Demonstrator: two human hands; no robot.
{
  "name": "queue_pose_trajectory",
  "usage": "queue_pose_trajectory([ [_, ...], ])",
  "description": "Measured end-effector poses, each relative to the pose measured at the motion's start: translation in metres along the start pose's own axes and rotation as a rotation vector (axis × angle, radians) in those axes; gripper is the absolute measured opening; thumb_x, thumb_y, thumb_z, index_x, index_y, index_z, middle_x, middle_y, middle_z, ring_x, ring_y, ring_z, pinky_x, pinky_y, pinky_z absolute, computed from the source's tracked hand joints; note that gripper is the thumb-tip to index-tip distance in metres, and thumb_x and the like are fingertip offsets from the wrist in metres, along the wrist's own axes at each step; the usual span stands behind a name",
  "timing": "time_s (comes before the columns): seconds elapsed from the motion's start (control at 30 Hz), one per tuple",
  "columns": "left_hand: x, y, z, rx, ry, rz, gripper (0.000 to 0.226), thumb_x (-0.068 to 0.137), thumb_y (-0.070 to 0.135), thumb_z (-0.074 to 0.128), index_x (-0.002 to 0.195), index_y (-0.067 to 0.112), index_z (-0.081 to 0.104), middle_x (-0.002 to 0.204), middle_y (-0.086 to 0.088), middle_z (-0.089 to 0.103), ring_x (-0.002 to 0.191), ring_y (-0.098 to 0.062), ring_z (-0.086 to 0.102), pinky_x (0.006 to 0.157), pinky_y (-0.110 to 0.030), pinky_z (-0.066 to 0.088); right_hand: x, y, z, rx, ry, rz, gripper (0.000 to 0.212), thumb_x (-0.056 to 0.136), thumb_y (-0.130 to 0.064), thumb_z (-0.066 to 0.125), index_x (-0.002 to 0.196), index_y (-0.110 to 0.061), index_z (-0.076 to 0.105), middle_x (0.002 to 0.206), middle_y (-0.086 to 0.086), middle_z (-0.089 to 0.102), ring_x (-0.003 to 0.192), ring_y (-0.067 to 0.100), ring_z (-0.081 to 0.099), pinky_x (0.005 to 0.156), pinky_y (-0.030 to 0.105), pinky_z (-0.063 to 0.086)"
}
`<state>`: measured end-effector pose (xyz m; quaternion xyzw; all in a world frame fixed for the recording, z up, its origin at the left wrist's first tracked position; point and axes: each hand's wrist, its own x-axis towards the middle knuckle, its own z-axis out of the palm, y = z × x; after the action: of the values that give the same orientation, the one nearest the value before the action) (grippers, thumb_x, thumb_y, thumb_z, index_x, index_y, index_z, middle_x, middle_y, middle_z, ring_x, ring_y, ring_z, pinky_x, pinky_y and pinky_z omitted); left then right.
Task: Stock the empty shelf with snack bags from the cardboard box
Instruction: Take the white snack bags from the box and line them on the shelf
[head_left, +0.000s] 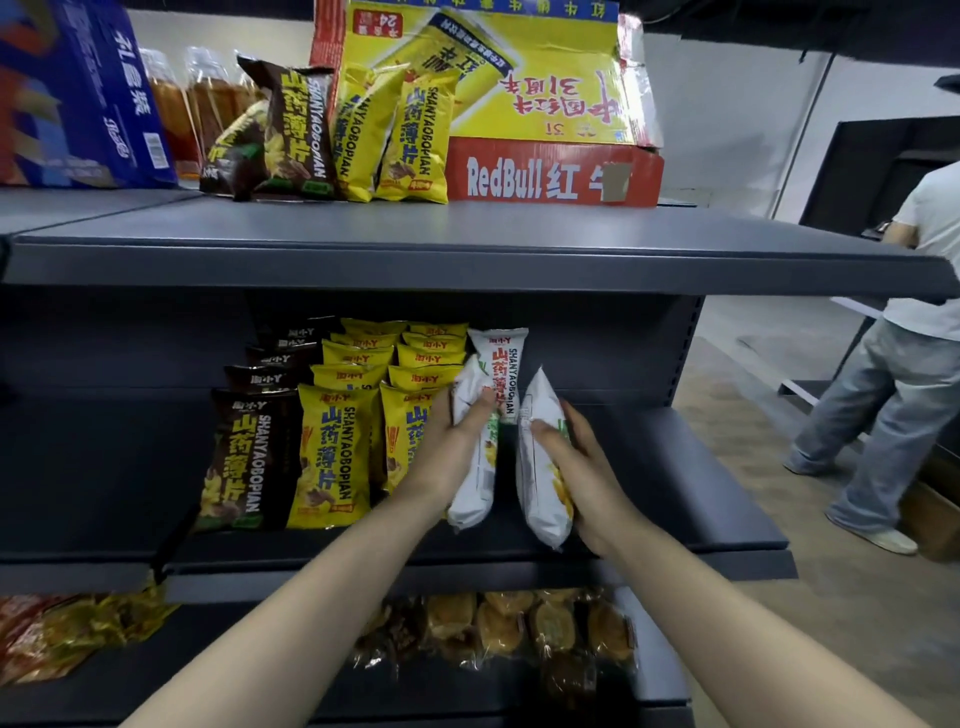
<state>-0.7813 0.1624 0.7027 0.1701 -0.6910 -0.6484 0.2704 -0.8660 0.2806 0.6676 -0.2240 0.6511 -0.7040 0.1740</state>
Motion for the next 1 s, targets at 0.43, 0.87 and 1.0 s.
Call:
queue_pose_trajectory([
  [0.43, 0.040, 0.013, -0.065, -0.087, 0.157, 0.068, 0.084, 0.074, 0.064, 0.064, 0.144, 0.032, 0.032, 0.143, 0.005, 0.045, 0.129, -0.019, 0.047, 0.108, -0.044, 0.037, 0.119, 0.033, 0.040, -0.664, 0.271, -0.176, 0.068, 0.085, -0.045, 0.062, 0.142, -0.034, 0.025, 0.131, 0.002, 0.037, 0.120, 0.025, 0.046, 0.086, 0.044, 0.049],
  [0.87, 0.057, 0.009, -0.081, -0.089, 0.169, 0.125, 0.076, 0.078, 0.056, 0.063, 0.144, 0.034, 0.033, 0.141, 0.015, 0.047, 0.129, -0.007, 0.045, 0.106, -0.032, 0.037, 0.179, 0.072, 0.070, -0.733, 0.475, -0.247, 0.077, 0.077, -0.030, 0.073, 0.140, -0.010, 0.034, 0.127, 0.018, 0.036, 0.116, 0.036, 0.037, 0.087, 0.047, 0.045],
  [1.0, 0.059, 0.006, -0.085, -0.103, 0.195, 0.127, 0.074, 0.078, 0.053, 0.057, 0.145, 0.037, 0.031, 0.143, 0.020, 0.043, 0.129, -0.002, 0.042, 0.094, -0.022, 0.033, 0.185, 0.077, 0.079, -0.760, 0.552, -0.269, 0.082, 0.074, -0.036, 0.075, 0.140, -0.005, 0.036, 0.134, 0.020, 0.036, 0.118, 0.038, 0.038, 0.091, 0.051, 0.043],
])
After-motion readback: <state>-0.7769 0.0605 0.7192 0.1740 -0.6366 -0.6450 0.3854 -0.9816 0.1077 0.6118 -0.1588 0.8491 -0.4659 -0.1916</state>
